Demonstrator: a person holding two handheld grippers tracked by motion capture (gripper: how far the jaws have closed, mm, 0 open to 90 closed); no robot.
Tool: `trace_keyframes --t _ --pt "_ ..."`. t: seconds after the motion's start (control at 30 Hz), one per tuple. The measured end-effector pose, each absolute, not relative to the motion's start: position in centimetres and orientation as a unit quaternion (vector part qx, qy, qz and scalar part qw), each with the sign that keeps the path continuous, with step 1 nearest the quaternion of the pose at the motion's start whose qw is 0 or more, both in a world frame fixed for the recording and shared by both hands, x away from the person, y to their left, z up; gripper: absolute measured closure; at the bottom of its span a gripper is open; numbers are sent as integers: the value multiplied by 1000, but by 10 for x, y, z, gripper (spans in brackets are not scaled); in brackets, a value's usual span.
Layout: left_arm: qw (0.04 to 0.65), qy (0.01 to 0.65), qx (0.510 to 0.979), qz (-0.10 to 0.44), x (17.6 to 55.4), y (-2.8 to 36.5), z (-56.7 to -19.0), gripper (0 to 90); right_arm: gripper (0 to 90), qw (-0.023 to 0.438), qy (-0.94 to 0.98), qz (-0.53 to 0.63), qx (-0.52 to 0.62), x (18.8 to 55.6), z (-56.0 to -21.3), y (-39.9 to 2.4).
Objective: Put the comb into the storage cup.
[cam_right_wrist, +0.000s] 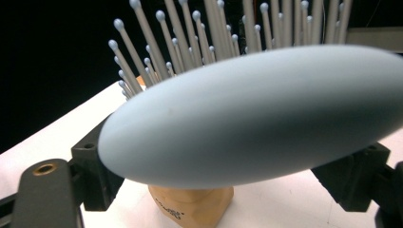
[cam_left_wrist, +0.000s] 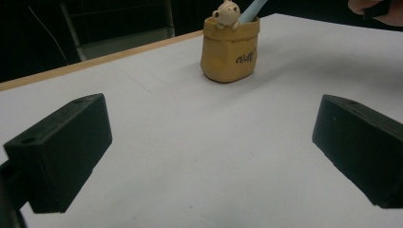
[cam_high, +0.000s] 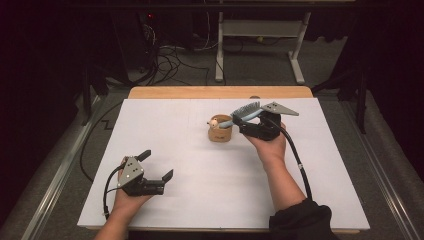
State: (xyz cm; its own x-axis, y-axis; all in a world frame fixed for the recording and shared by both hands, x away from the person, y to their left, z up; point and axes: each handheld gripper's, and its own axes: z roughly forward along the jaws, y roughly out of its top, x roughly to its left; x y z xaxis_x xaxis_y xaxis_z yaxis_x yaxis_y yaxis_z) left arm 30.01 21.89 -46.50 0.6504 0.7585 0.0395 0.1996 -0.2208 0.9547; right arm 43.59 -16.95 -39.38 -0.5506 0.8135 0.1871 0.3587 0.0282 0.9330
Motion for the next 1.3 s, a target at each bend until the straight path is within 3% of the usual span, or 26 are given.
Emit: trace_keyframes --t 1.3 --pt "531 326 737 262 300 219 -465 4 132 208 697 542 421 436 -395 -171"
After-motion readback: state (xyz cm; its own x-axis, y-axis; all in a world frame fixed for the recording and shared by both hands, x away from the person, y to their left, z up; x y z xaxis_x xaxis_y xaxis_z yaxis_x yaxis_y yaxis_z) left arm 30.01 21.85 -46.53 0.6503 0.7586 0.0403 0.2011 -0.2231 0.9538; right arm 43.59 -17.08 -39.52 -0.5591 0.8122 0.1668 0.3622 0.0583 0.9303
